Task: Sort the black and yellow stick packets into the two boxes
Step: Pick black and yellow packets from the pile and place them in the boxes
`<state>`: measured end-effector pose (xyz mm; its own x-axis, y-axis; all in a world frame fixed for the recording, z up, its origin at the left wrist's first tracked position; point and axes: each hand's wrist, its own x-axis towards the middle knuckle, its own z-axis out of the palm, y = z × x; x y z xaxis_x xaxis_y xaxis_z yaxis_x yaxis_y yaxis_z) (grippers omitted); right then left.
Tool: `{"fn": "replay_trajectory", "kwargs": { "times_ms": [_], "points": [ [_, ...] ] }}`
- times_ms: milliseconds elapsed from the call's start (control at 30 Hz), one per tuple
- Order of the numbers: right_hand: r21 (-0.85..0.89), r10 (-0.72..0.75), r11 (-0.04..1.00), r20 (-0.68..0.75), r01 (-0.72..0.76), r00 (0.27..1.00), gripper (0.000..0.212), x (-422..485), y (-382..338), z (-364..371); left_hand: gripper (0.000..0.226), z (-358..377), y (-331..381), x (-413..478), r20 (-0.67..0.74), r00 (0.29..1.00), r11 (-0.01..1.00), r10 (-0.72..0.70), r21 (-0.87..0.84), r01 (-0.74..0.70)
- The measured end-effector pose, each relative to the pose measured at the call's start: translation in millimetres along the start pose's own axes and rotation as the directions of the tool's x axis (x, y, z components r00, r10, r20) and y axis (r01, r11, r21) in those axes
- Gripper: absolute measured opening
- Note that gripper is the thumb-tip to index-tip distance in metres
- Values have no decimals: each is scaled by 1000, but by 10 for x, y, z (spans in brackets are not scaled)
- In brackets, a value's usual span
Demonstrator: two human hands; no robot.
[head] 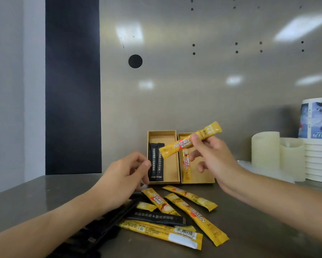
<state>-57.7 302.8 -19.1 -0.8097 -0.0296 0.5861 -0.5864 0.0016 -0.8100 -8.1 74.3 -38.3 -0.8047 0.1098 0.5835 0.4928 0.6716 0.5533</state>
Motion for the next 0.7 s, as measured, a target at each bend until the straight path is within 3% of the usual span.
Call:
{"fn": "replay_trajectory", "kwargs": {
  "times_ms": [100,200,700],
  "points": [
    [-44,-26,999,-164,19,986,26,230,16,-217,19,-30,-9,8,-60,998,1000,-11,19,12],
    [-124,12,992,-196,-37,980,24,353,136,-403,19,-35,-19,5,-56,998,999,-13,42,15],
    [-245,5,969,-56,-19,998,16,435,320,-532,19,-26,19,-4,-35,999,998,-18,59,20]
  ]
}}
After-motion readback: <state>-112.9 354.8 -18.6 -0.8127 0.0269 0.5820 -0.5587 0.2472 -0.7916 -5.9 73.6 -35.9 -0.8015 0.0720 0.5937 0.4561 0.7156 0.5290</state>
